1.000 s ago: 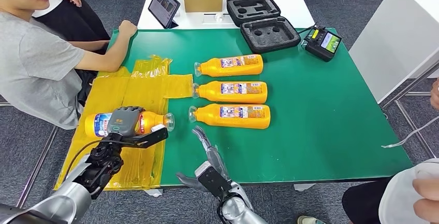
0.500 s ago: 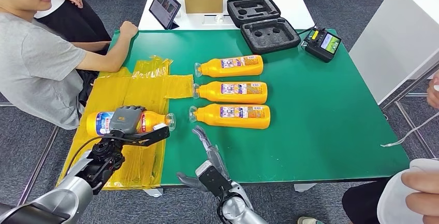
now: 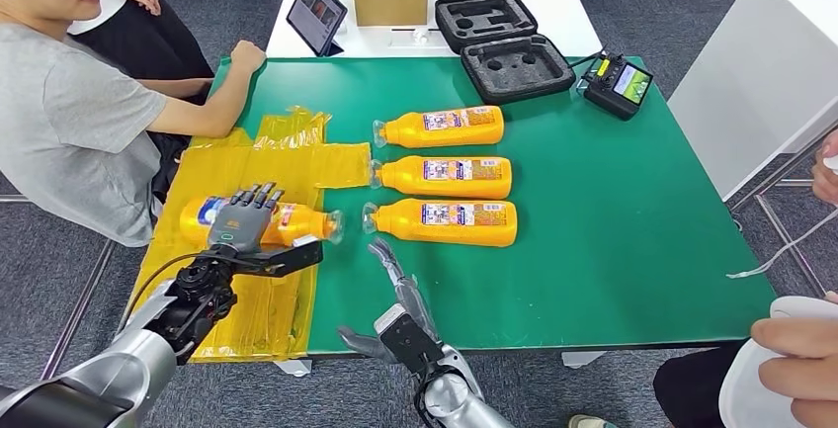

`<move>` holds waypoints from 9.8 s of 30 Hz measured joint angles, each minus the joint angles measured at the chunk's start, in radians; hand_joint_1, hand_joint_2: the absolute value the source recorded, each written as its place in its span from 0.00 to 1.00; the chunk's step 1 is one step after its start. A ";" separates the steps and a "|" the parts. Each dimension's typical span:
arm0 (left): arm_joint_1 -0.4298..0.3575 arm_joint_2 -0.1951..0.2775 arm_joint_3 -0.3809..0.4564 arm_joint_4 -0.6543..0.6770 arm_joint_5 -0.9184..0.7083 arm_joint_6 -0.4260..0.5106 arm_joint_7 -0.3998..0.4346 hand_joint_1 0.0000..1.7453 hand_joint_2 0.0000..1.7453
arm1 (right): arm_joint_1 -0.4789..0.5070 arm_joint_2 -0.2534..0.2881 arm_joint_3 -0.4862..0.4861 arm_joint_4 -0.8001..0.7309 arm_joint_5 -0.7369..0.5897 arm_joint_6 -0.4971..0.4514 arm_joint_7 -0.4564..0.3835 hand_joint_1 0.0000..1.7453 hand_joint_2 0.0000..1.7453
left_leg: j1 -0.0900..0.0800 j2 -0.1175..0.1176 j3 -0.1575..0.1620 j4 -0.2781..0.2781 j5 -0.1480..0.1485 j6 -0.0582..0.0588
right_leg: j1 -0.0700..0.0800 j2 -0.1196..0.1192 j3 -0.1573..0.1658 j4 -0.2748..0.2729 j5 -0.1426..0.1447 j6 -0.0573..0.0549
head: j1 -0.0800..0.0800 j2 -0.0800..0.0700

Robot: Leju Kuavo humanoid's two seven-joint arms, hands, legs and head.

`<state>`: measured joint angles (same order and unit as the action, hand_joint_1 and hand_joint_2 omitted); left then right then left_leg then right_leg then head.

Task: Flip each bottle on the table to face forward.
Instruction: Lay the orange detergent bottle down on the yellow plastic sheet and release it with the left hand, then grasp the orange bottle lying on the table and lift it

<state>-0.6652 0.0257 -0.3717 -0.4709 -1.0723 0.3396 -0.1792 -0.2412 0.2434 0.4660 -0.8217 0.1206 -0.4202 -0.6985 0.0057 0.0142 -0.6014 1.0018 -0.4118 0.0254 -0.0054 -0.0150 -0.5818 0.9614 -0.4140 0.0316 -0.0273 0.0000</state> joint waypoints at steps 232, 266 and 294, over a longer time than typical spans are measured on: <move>0.337 -0.132 -0.123 -0.615 0.739 0.358 -0.496 0.00 1.00 | -0.414 -0.216 -0.477 0.490 1.101 0.063 0.418 0.00 1.00 | -0.002 0.000 -0.001 0.001 0.002 0.003 | -0.002 -0.002 -0.002 -0.001 0.005 0.002 | 0.000 0.000; 0.345 -0.142 -0.117 -0.615 0.741 0.358 -0.497 0.00 1.00 | -0.437 -0.189 -0.478 0.490 0.975 0.124 0.320 0.00 1.00 | -0.002 0.000 -0.004 0.001 0.004 0.003 | -0.002 -0.002 -0.004 0.000 0.006 0.002 | 0.000 0.000; 0.324 -0.149 -0.120 -0.590 0.793 0.349 -0.519 0.00 1.00 | -0.473 -0.195 -0.501 0.501 1.010 0.264 0.506 1.00 1.00 | -0.002 0.001 -0.002 0.001 0.004 0.003 | -0.002 -0.001 -0.004 0.000 0.006 0.002 | 0.000 0.000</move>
<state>-0.3415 -0.1236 -0.4920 -1.0609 -0.2796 0.6886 -0.6977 -0.7146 0.0483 -0.0347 -0.3204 1.1307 -0.1561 -0.1920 0.0041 0.0155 -0.6037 1.0026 -0.4079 0.0287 -0.0069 -0.0160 -0.5853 0.9610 -0.4081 0.0334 -0.0275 0.0000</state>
